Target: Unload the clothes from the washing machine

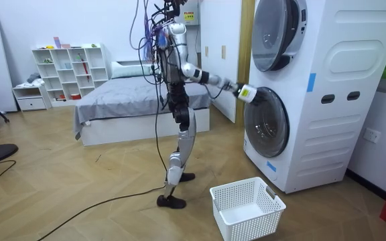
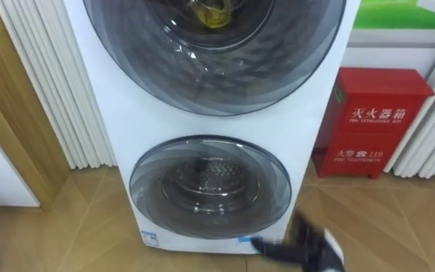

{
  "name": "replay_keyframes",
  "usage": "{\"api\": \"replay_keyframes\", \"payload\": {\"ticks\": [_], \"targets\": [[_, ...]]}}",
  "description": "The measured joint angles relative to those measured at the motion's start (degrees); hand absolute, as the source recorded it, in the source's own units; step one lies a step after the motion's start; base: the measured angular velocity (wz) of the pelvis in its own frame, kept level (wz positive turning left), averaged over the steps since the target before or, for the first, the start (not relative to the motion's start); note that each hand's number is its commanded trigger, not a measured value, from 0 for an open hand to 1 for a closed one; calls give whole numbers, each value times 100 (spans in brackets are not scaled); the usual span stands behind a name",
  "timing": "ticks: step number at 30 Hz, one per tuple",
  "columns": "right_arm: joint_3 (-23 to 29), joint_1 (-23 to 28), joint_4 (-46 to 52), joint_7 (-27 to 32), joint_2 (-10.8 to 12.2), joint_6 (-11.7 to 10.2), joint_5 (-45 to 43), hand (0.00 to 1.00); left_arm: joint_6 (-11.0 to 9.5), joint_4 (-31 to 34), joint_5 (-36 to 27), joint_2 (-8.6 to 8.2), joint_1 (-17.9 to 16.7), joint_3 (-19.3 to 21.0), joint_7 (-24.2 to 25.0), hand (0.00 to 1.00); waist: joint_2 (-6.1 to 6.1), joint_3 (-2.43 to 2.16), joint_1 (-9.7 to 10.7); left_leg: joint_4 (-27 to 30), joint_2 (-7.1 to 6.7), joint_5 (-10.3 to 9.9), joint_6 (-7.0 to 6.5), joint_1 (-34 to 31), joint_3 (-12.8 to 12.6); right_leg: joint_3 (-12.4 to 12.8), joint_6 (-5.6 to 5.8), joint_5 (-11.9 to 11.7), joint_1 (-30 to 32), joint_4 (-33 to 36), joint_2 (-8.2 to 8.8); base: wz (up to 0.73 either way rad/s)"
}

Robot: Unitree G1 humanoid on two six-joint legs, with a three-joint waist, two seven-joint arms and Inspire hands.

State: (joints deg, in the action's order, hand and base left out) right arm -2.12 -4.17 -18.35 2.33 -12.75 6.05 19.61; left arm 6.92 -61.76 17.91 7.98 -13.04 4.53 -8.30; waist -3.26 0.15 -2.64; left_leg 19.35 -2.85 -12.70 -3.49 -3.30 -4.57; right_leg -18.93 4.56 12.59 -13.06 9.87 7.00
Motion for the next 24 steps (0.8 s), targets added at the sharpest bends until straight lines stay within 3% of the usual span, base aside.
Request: {"api": "replay_keyframes", "payload": {"ticks": [5, 10, 16, 19, 24], "targets": [[380, -821, 566, 492, -133, -17, -135, 0, 51, 42, 25, 1, 18, 20, -2, 0, -6, -3, -40, -21, -7, 1, -1, 3, 18, -14, -1, -1, -1, -10, -1, 2], [389, -1640, 608, 894, -487, -44, -140, 0, 196, 212, 190, 2, 0, 29, -9, 0, -42, 8, -214, -57, -11, 7, 9, 3, 53, -6, -1, -1, 12, -7, -10, 3], [415, -1738, 603, 1142, -597, 140, 22, 0, 370, 226, 299, 26, -14, 40, -25, 0, -175, -14, -348, -196, -22, 52, 50, 108, 210, 8, -1, -1, 7, 98, -13, 4], [451, -1752, 567, 1137, -772, 156, 225, 0, 400, 222, 298, 52, 13, 47, -24, 0, -231, -5, -352, -312, -53, 138, 72, 127, 371, 1, -1, 0, 38, 171, -13, 18], [540, -2005, 483, 1129, -794, 167, 532, 0, 405, 222, 296, 55, -4, 147, 14, 0, -282, 12, -369, -480, -34, 212, 131, 194, 520, 18, -1, 1, 115, 298, -36, 0]]}}
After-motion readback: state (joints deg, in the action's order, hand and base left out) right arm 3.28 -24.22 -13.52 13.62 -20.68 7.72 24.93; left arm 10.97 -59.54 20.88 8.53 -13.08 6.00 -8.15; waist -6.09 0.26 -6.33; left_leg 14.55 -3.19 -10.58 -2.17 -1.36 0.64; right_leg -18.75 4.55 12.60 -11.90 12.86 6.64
